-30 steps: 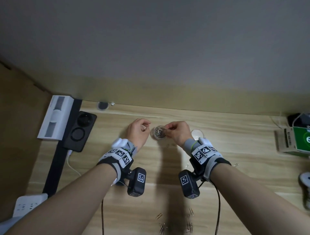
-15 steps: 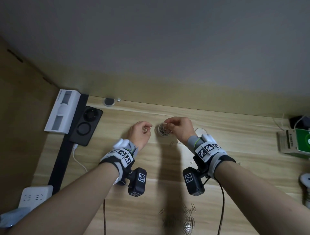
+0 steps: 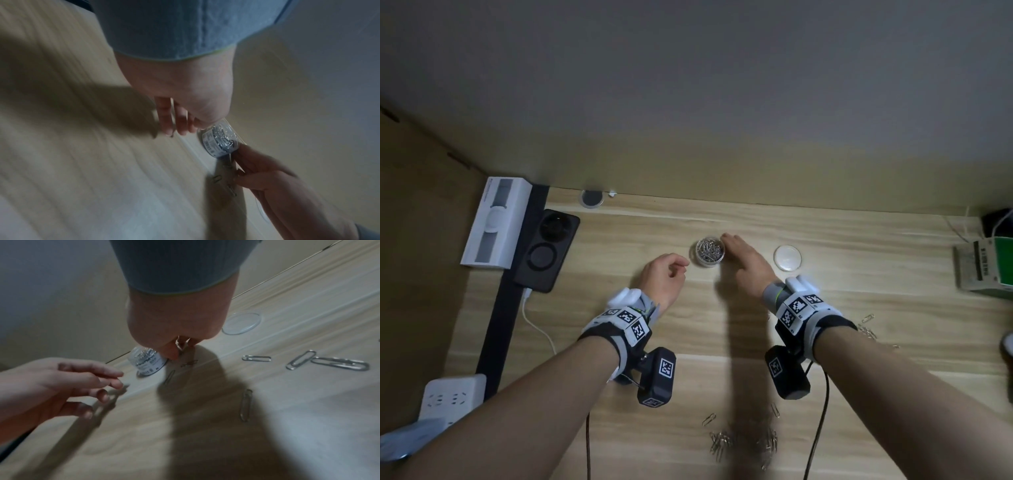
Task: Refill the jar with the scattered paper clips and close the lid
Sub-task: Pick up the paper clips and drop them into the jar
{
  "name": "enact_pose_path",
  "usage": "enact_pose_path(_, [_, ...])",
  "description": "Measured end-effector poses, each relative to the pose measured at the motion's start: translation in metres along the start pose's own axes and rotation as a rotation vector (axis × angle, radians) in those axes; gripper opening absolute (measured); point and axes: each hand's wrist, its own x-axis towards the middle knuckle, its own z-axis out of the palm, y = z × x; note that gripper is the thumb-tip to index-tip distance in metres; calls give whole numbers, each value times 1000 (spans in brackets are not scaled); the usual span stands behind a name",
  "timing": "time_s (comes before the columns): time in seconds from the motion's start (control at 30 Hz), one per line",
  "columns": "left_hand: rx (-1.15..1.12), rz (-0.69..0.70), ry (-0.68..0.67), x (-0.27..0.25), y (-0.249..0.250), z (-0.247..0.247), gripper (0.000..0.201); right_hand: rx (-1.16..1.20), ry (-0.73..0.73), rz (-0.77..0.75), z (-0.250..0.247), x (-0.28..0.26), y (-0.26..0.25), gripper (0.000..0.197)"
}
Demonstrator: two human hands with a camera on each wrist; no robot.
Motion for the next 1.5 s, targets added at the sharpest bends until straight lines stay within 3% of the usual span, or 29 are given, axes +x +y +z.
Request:
enact_pose_path(0.17, [-10, -2, -15, -8, -3, 9, 25, -163, -39, -80, 6, -15, 13, 69])
enact_pose_path(0.37, [-2, 11, -55, -32, -6, 23, 32, -378, -198, -144, 9, -47, 29, 90])
enact_pose_path(0.57, [101, 208, -64, -65, -2, 43, 33, -117, -106, -82, 31, -96, 41, 83])
enact_pose_path(0.67, [279, 332, -113, -73, 8, 53, 51, 64, -100, -43, 39, -123, 55, 75])
enact_pose_path(0.77, [441, 356, -242, -74, 23, 72, 72, 222, 81, 89, 29, -151, 73, 67])
enact_pose_path(0.83, [527, 357, -321, -73, 34, 91, 75, 180, 222, 116, 11, -168, 93, 66])
enact_pose_path(0.9, [568, 364, -341, -75, 38, 97, 74, 94, 318, 149, -5, -172, 110, 67])
enact_pose_path(1.0, [584, 434, -361, -88, 46, 119, 71, -19, 442, 333, -28, -183, 149, 69])
enact_pose_path(1.13, [443, 542, -371, -108, 49, 138, 59, -128, 470, 485, -34, -188, 180, 76])
enact_pose_path(1.3, [277, 601, -309, -115, 36, 126, 47, -149, 398, 393, -8, -177, 168, 84])
enact_pose_path(1.5, [283, 511, -183, -116, 22, 97, 48, -157, 328, 168, 22, -170, 140, 83])
